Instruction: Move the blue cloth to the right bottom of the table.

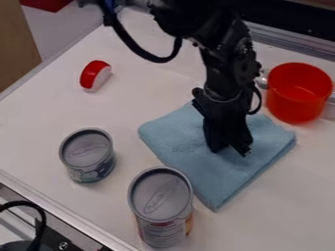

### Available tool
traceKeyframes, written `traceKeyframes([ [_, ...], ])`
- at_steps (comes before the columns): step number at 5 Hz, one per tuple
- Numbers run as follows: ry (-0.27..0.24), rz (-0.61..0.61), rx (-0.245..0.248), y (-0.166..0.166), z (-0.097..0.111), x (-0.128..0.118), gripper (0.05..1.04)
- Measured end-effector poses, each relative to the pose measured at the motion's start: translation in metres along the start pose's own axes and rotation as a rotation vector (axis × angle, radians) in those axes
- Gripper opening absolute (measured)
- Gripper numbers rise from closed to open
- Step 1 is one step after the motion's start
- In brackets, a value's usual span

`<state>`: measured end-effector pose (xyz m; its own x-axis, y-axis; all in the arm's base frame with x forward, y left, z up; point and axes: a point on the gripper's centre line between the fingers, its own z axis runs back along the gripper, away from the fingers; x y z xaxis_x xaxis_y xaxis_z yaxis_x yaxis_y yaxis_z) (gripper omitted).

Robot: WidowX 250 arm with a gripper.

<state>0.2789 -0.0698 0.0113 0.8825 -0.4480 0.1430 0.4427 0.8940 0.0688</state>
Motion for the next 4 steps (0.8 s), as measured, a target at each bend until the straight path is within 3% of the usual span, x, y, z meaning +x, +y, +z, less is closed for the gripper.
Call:
traceKeyframes([
  [2,-0.01,-0.006,-0.019,-0.03,0.004,-0.004,0.052],
  [4,0.027,-0.053,-0.072,-0.058,0.009,-0.004,0.052],
])
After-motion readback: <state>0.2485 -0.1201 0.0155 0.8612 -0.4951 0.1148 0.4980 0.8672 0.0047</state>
